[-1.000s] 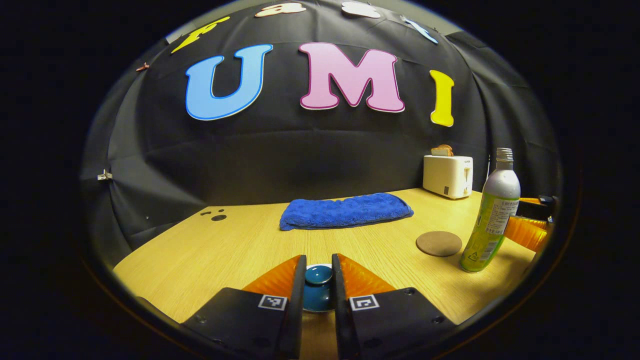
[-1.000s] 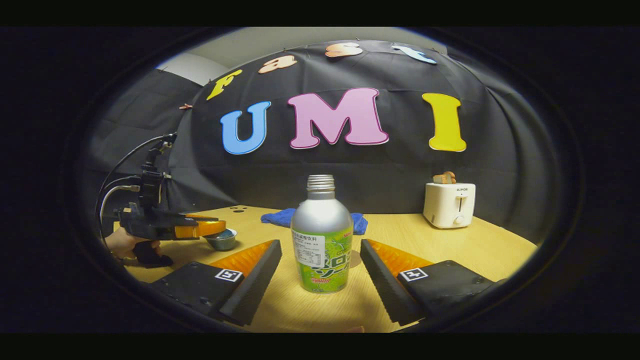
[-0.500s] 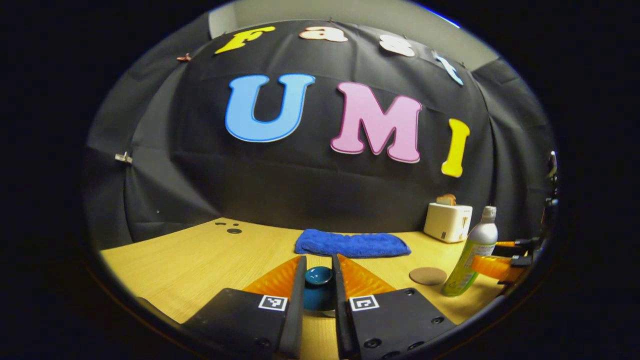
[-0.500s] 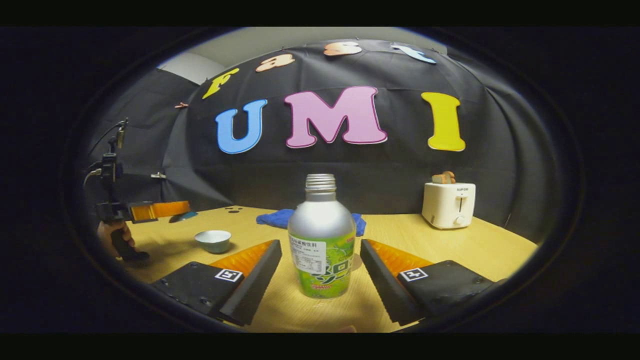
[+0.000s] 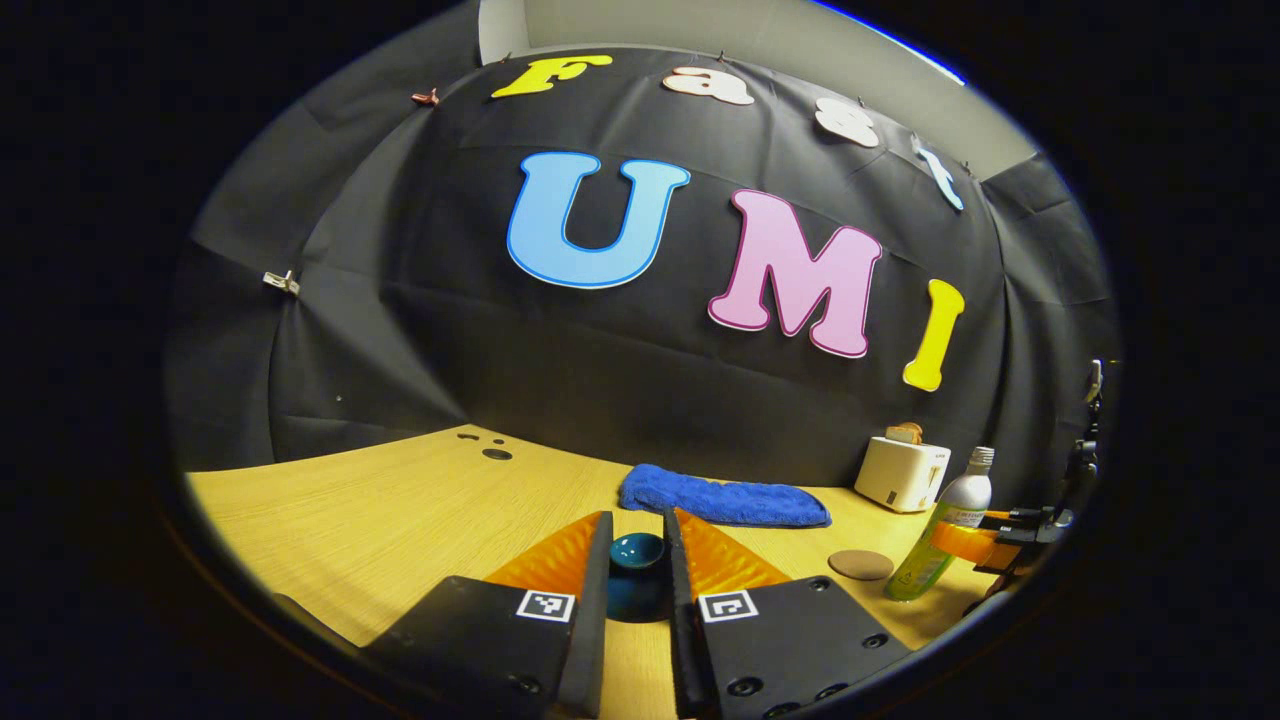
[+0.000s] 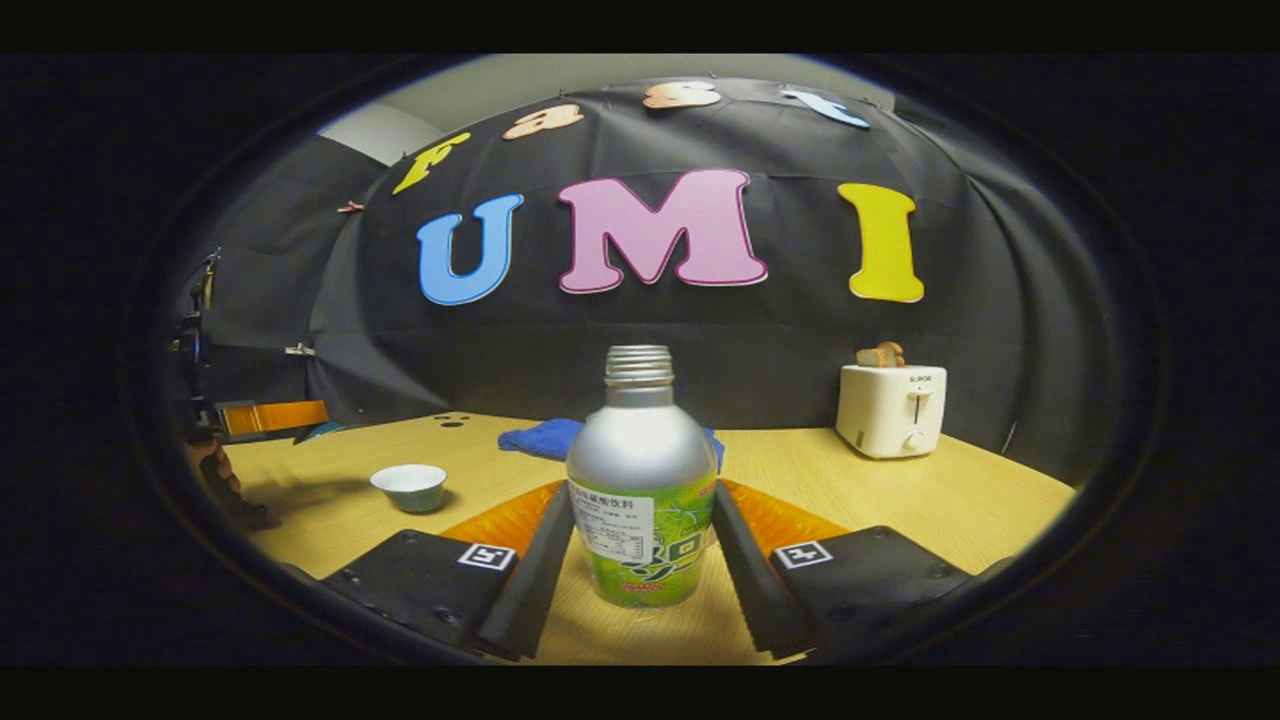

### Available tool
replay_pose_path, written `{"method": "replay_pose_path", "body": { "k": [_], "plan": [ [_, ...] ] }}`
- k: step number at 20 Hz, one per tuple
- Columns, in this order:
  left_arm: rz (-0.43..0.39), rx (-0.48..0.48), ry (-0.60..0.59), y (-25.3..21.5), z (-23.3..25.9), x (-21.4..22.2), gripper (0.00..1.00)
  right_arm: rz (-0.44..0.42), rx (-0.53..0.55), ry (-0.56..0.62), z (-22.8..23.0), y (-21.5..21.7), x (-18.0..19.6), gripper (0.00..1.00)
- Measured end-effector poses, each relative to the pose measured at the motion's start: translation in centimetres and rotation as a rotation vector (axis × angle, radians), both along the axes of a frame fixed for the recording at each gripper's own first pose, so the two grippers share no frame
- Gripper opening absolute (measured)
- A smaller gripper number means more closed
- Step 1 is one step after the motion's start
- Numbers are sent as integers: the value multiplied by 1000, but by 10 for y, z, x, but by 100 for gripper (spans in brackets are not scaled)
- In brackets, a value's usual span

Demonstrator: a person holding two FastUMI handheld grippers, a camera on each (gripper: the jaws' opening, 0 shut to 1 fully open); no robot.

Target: Open the teacup lid with one hand, grasp the water bottle and pour water into the teacup with the other hand; after pouring, place the water bottle on the coaster and then close the teacup lid.

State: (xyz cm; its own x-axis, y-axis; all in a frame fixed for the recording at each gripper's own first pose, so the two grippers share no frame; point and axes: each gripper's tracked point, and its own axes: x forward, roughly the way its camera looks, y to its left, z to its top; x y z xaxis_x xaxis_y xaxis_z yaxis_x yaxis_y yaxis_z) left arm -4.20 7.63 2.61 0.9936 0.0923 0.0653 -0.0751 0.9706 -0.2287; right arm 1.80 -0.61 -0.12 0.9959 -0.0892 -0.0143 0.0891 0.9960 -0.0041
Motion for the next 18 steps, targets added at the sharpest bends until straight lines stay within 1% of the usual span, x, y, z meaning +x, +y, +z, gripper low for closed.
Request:
{"method": "replay_pose_path", "body": {
  "k": [2, 3, 5, 8, 9, 11, 15, 17, 18],
  "plan": [
    [-3, -4, -2, 4, 1, -2, 31, -14, -10, 15, 1, -1, 2, 78],
    [0, -8, -3, 7, 1, -3, 31, -25, -35, 24, 2, -3, 3, 77],
    [6, -16, -3, 15, 2, -4, 31, -51, -129, 29, 13, -7, 4, 76],
    [13, -21, 8, 25, -1, -6, 31, -68, -329, 32, 32, -1, 11, 76],
    [16, -26, 10, 29, -2, -7, 31, -68, -432, 42, 41, 8, 20, 76],
    [23, -38, 10, 36, -2, -8, 31, -58, -584, 49, 47, 21, 30, 76],
    [35, -60, 6, 48, -3, -10, 31, -25, -845, 60, 45, 50, 47, 76],
    [39, -79, 12, 54, -6, -10, 31, 13, -975, 67, 39, 67, 56, 76],
    [40, -86, 15, 54, -8, -10, 31, 32, -1019, 67, 37, 75, 59, 76]
  ]
}}
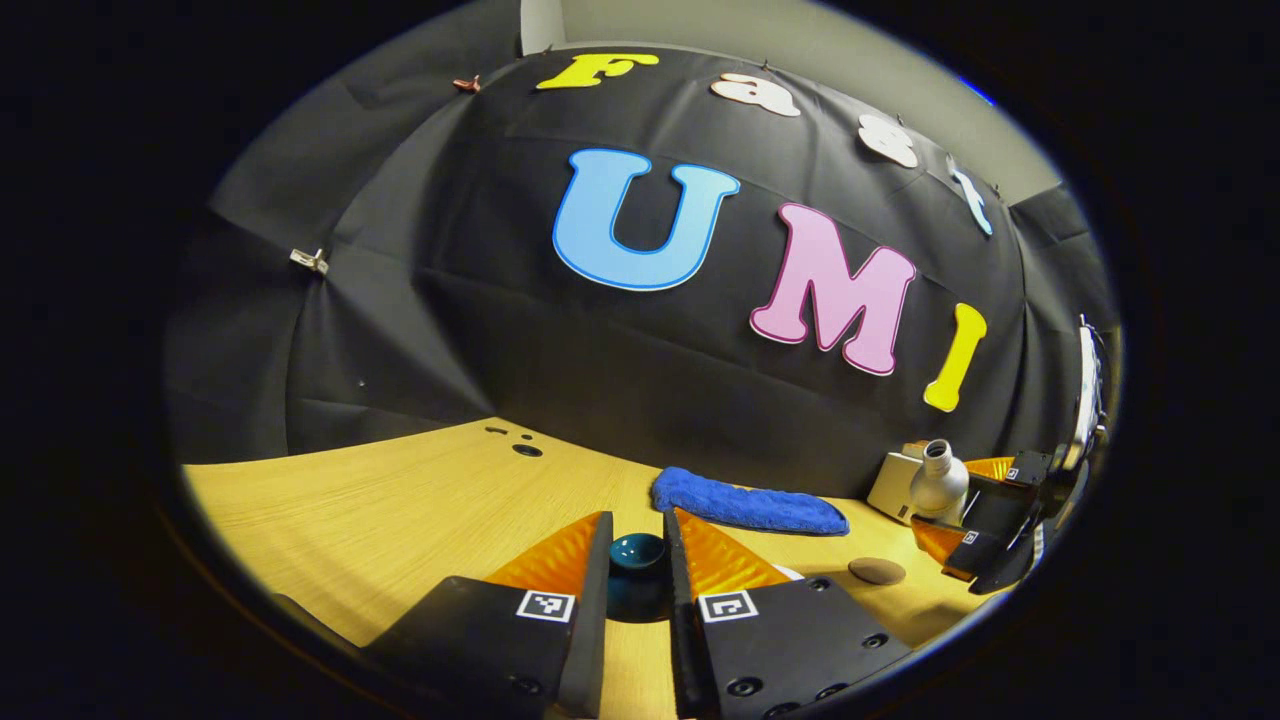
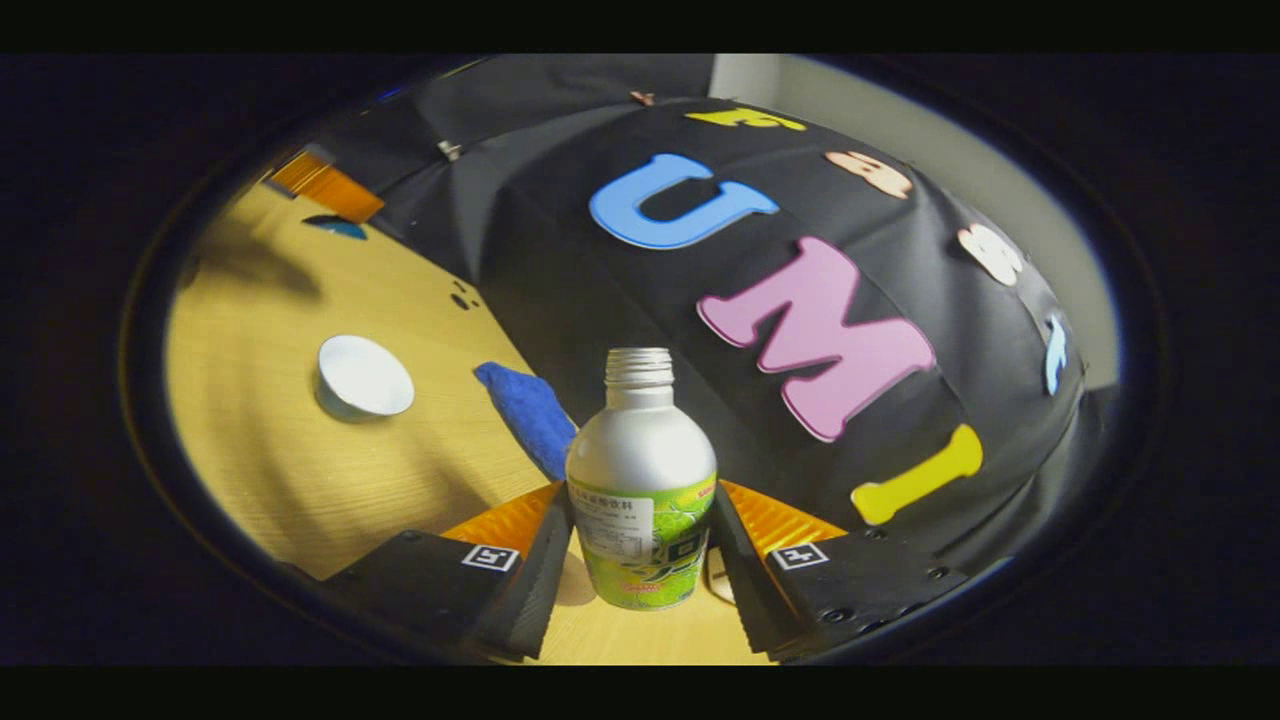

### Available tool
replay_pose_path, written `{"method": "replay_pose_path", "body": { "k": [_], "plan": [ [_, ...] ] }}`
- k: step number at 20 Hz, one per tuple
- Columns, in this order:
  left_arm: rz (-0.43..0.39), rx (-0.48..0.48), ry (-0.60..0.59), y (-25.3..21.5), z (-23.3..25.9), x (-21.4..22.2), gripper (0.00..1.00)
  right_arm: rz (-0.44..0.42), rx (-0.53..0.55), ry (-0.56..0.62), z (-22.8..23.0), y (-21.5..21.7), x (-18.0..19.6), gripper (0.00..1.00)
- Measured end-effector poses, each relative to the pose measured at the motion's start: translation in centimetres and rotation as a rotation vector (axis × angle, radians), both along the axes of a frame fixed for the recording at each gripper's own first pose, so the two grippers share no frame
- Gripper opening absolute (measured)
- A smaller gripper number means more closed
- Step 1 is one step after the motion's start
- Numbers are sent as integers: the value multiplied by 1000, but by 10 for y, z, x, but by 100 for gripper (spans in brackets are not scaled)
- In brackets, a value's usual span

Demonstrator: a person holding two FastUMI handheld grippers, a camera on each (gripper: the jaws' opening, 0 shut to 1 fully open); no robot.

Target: Open the teacup lid with one hand, grasp the water bottle and pour water into the teacup with the other hand; after pouring, place the water bottle on the coaster and then close the teacup lid.

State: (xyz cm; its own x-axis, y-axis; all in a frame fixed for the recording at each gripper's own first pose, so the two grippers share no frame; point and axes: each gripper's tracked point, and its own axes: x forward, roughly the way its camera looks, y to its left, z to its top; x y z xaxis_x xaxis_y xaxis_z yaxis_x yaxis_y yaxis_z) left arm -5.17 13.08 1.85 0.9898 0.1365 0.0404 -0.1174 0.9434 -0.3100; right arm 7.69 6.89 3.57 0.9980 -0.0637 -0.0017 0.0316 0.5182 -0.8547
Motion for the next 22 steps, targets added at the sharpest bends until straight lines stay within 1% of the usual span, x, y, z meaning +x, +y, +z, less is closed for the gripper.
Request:
{"method": "replay_pose_path", "body": {
  "k": [3, 6, 7, 8, 10, 11, 12, 22],
  "plan": [
    [2, -18, 2, 4, -2, -1, 31, 46, -149, 18, -11, 21, 11, 76],
    [5, -22, 4, 6, -4, -2, 31, 66, -296, 23, -16, 33, 19, 76],
    [2, -27, 4, 5, -3, -1, 31, 72, -334, 28, -20, 35, 21, 72],
    [-2, -31, 2, 4, -3, -1, 31, 80, -369, 34, -24, 35, 23, 72],
    [-5, -32, 4, 3, -4, -1, 31, 93, -404, 45, -27, 39, 26, 72],
    [-5, -32, 5, 3, -5, 0, 31, 96, -420, 48, -28, 41, 27, 75],
    [-4, -33, 6, 4, -4, 0, 31, 98, -440, 48, -29, 41, 28, 76],
    [0, -40, 11, 6, -5, -2, 31, 117, -651, 53, -36, 46, 33, 75]
  ]
}}
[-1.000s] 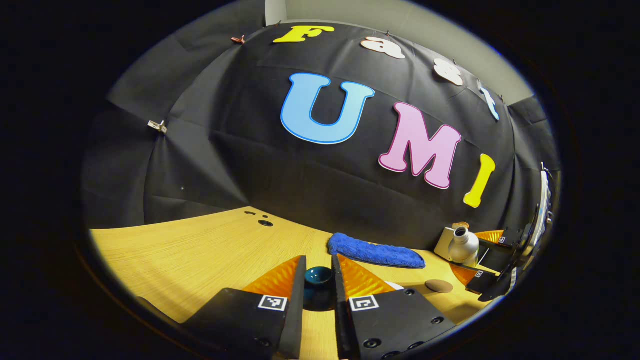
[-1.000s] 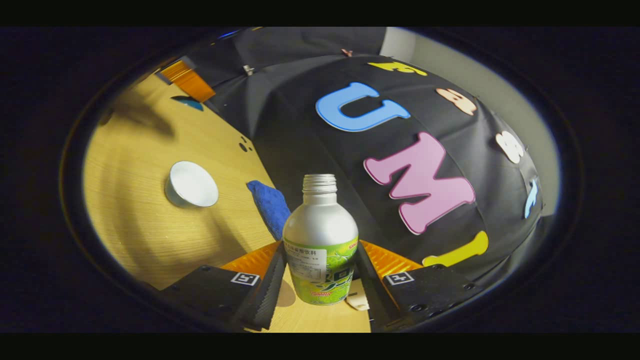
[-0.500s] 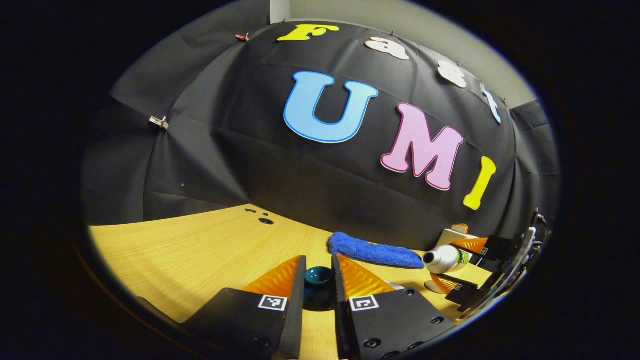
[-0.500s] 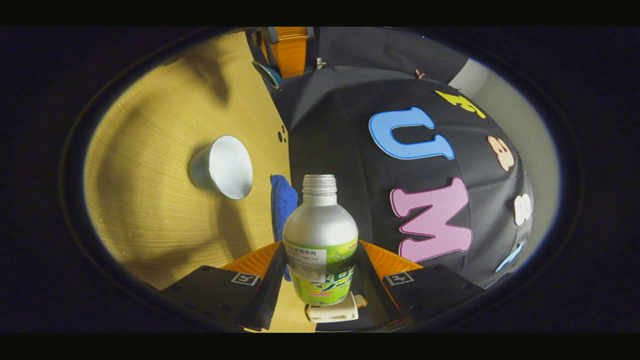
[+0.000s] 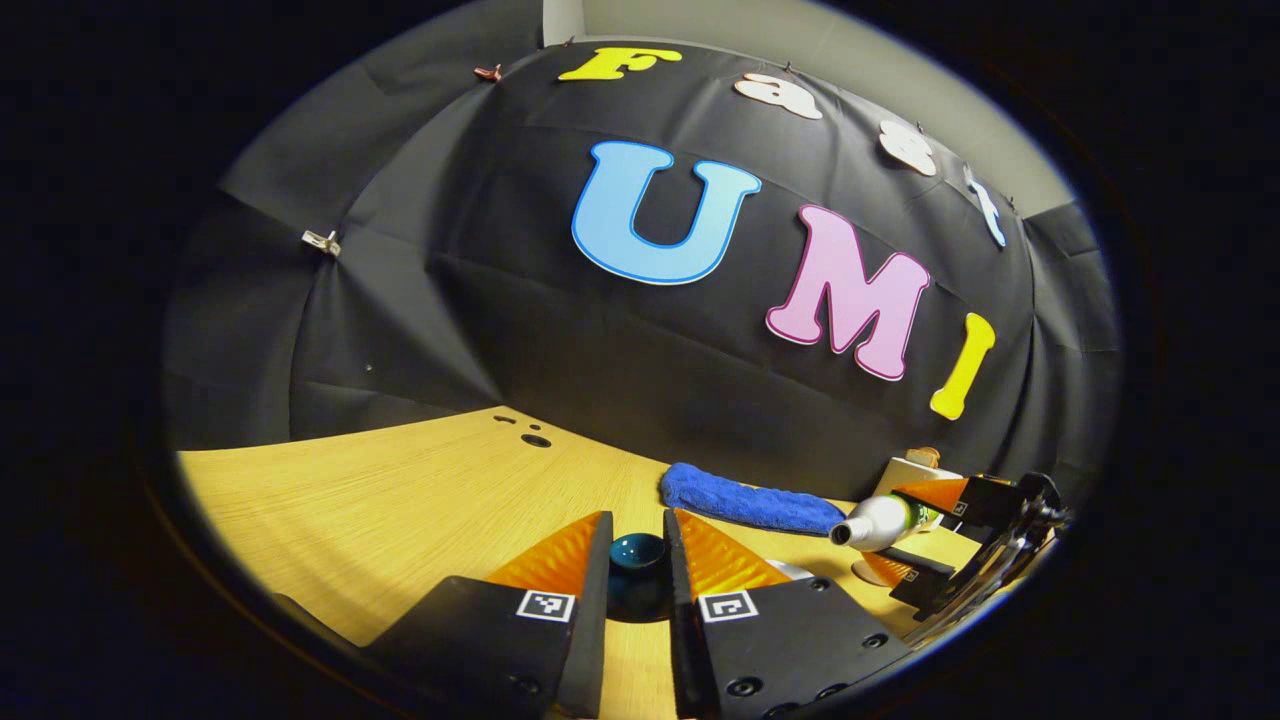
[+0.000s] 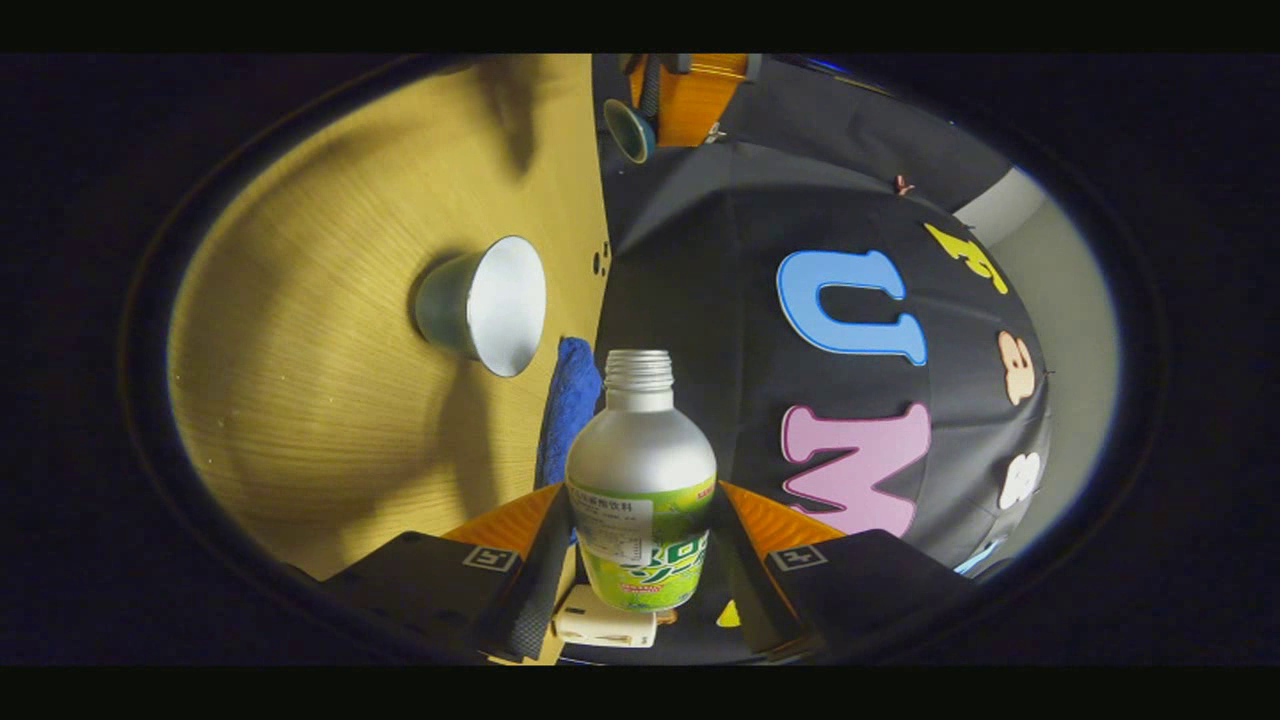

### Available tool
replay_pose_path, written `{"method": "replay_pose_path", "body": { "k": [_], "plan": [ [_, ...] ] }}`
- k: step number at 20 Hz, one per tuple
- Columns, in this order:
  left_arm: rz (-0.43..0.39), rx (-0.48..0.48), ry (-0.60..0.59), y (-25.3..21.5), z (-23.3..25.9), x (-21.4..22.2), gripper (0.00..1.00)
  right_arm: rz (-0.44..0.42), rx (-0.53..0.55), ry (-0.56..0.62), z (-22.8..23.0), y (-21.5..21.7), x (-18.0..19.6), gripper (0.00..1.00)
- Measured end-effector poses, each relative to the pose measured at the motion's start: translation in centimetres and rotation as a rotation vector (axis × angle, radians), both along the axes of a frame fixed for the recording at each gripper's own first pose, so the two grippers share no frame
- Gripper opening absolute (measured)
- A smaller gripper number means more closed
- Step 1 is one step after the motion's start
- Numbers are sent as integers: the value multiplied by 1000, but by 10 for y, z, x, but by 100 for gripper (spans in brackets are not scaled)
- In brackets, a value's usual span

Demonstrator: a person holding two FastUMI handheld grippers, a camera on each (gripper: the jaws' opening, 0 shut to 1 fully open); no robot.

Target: Open the teacup lid with one hand, grasp the water bottle and pour water into the teacup with the other hand; after pouring, place the water bottle on the coaster and then close the teacup lid.

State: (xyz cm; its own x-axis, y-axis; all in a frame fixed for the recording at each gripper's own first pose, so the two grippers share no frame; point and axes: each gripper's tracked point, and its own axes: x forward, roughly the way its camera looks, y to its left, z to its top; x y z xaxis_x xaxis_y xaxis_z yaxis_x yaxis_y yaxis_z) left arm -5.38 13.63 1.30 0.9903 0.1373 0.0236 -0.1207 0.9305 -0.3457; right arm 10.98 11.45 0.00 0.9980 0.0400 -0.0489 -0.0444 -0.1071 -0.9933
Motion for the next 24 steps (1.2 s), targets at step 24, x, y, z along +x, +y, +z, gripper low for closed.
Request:
{"method": "replay_pose_path", "body": {
  "k": [24],
  "plan": [
    [-7, -13, 6, -1, 0, 0, 31, 82, -349, -64, 24, 11, 10, 75]
  ]
}}
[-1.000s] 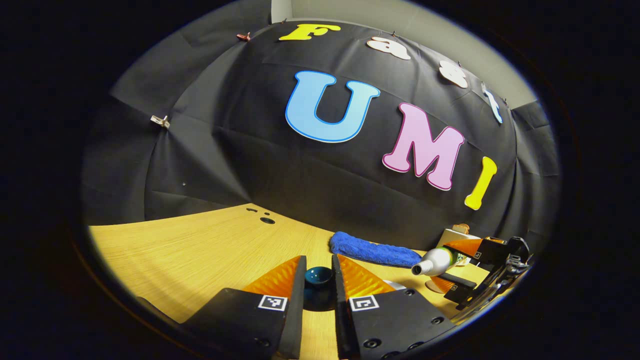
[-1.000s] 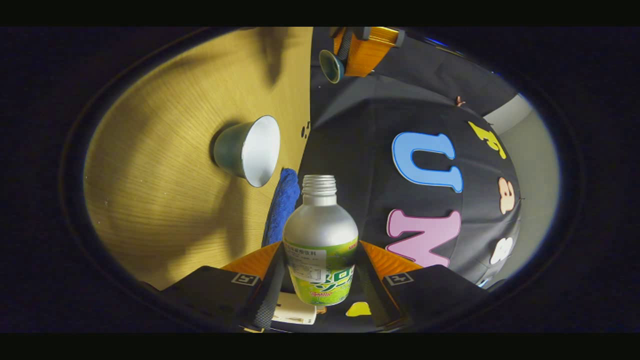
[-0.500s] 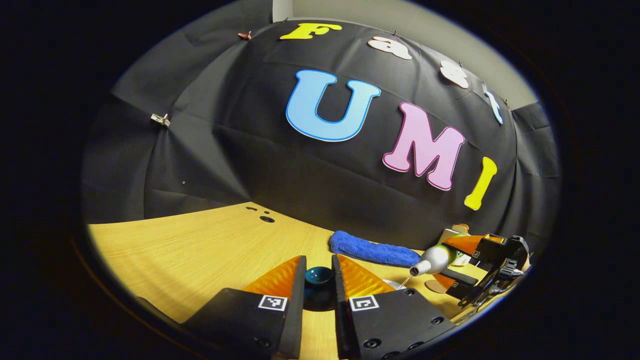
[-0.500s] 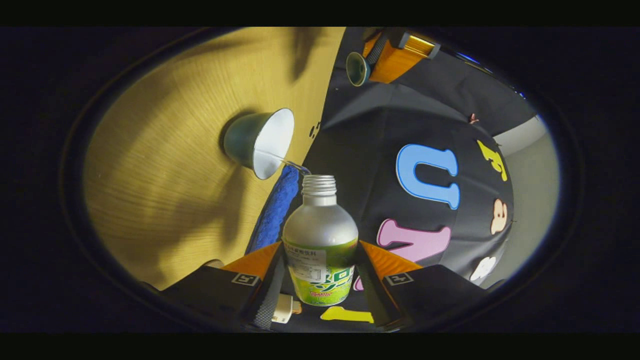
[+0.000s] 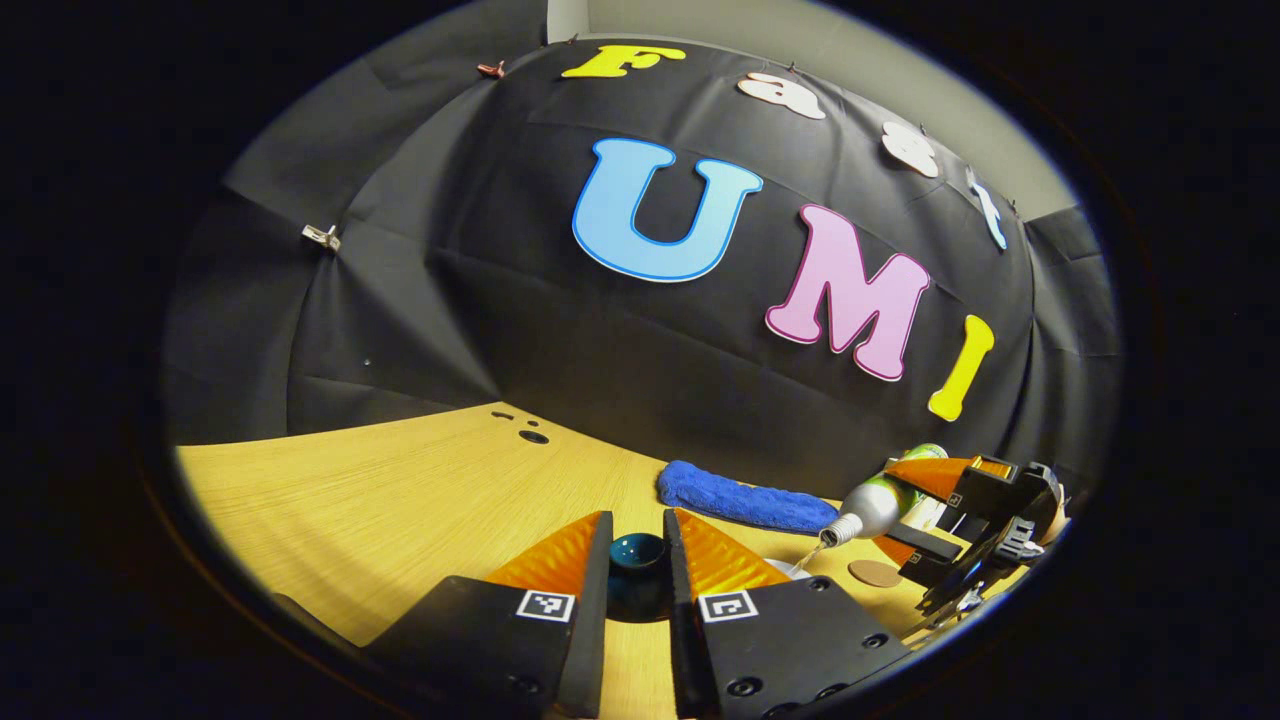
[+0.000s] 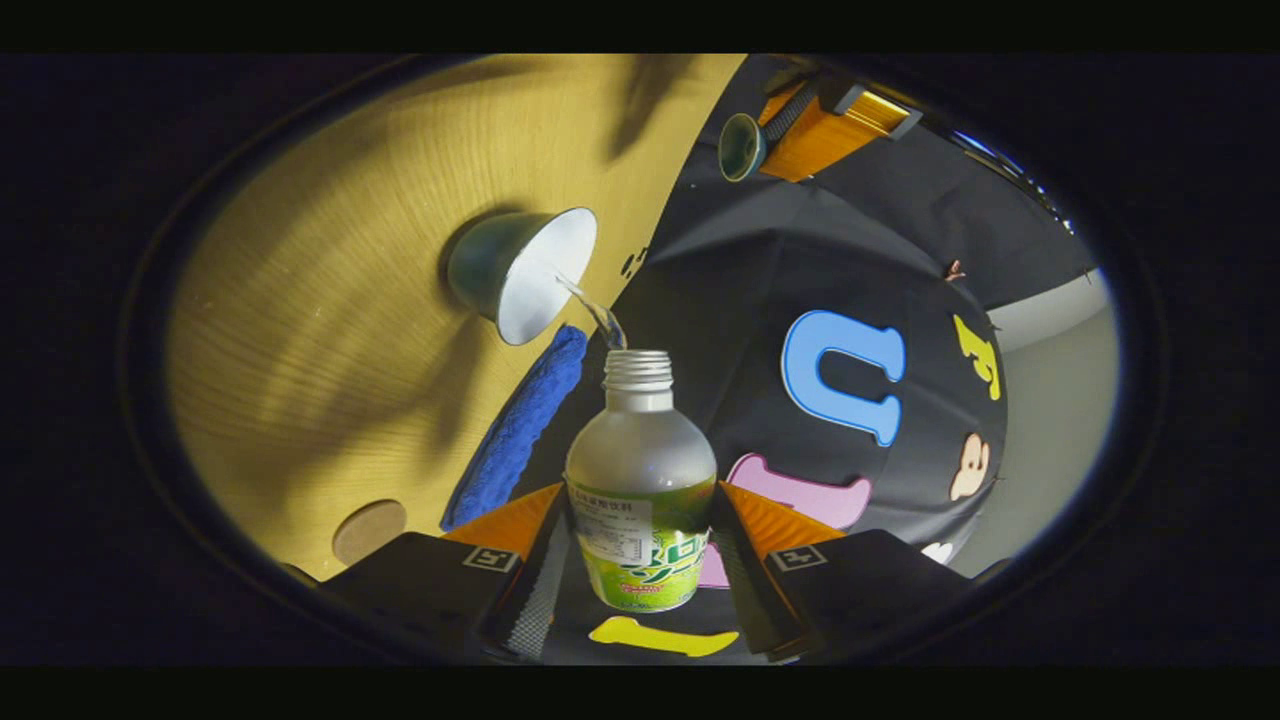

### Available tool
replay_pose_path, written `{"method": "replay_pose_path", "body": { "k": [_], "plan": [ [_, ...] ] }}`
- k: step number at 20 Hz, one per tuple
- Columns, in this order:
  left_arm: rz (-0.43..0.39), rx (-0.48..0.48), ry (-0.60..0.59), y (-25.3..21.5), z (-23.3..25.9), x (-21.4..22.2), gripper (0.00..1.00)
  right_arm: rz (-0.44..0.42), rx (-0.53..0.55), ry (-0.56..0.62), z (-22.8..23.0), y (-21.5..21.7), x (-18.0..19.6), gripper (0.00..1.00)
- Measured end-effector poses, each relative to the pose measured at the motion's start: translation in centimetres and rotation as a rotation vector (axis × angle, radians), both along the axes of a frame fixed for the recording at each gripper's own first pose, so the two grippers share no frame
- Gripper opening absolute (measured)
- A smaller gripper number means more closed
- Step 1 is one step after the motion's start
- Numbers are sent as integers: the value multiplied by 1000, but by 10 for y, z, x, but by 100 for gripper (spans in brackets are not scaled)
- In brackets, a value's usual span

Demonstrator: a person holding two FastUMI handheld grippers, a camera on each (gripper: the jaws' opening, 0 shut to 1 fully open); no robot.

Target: Open the teacup lid with one hand, grasp the water bottle and pour water into the teacup with the other hand; after pouring, place the water bottle on the coaster and then close the teacup lid.

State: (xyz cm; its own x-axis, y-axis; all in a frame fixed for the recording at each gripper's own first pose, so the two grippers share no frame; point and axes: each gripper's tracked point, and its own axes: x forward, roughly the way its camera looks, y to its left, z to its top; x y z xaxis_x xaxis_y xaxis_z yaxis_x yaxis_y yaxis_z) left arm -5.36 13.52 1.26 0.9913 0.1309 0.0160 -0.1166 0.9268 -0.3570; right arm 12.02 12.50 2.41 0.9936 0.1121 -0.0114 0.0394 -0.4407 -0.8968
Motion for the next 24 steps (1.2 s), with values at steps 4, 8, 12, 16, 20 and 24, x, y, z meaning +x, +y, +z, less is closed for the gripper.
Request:
{"method": "replay_pose_path", "body": {
  "k": [4, 8, 12, 16, 20, 24],
  "plan": [
    [-1, -13, -4, 2, 1, 0, 31, 24, -68, -20, 7, 3, 1, 75],
    [-2, -11, -2, 2, 0, -1, 31, 50, -121, -56, 18, 5, -1, 75],
    [-4, -11, -5, 3, 1, 0, 31, 109, -211, -95, 27, 17, -4, 75],
    [0, -12, -5, 4, 1, -1, 31, 133, -246, -115, 31, 21, -6, 75],
    [1, -16, -9, 5, 2, -2, 31, 137, -258, -119, 32, 22, -6, 75],
    [-1, -18, -7, 5, 1, -2, 31, 138, -262, -118, 33, 24, -7, 75]
  ]
}}
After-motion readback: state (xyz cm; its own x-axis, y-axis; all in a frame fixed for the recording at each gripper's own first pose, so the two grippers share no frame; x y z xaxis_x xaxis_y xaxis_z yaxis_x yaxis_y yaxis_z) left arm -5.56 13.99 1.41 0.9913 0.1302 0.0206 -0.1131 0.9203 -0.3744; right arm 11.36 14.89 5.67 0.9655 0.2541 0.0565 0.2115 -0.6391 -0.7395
